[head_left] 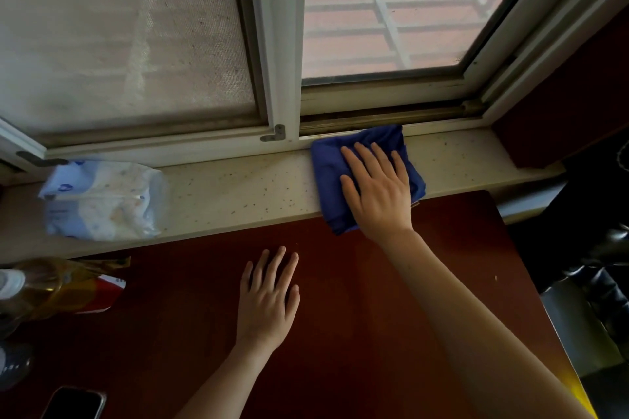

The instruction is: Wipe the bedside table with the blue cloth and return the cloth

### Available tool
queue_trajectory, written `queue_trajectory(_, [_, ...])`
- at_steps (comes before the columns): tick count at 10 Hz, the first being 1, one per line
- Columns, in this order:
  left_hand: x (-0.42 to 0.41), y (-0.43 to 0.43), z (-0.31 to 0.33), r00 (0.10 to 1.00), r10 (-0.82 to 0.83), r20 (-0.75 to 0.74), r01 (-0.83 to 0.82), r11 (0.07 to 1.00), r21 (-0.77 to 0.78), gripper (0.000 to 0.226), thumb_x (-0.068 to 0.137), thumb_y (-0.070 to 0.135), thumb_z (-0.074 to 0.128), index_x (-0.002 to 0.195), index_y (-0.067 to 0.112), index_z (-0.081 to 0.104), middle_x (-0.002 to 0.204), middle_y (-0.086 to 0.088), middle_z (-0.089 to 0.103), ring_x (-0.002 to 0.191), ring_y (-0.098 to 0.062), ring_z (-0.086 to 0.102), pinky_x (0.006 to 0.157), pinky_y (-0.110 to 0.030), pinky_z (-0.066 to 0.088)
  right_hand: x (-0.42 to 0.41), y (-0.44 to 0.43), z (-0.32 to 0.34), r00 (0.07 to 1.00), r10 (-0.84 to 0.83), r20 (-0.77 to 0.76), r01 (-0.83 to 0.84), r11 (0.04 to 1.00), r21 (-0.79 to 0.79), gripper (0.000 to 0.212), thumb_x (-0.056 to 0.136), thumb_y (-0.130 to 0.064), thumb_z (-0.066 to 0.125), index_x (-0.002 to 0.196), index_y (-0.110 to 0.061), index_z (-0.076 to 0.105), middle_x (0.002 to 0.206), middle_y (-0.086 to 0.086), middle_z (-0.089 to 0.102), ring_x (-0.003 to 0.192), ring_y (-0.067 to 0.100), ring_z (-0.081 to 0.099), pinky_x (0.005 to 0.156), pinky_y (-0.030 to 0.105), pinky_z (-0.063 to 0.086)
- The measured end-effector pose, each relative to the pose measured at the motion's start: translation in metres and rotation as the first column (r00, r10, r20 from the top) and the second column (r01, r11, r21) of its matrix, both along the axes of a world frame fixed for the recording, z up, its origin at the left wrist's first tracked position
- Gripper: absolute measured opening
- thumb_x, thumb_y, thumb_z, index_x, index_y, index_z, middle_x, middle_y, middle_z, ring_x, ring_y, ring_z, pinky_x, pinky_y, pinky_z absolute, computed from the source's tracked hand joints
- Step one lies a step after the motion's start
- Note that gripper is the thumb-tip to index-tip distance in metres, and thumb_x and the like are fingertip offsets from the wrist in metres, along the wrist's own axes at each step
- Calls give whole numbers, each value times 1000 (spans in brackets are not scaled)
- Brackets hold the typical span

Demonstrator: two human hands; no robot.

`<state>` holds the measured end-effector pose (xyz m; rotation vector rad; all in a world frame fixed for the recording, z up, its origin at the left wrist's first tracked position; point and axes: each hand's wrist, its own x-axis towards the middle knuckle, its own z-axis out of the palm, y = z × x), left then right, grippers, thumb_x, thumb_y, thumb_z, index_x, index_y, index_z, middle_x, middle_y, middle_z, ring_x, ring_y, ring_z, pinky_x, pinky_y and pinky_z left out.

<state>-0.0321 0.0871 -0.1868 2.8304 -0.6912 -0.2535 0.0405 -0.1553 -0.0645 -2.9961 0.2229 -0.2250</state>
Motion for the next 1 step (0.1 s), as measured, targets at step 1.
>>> queue_trajectory(1, [4,-2,6,999,3,-36,-3,1000,10,55,99,43,31,151,28,31,158,-2,36,146,-28,32,118,-52,25,3,-3,14,996,24,-81,-20,999,51,64,98,-52,14,149,-24,39,155,2,39,146,23,29,123,45,13])
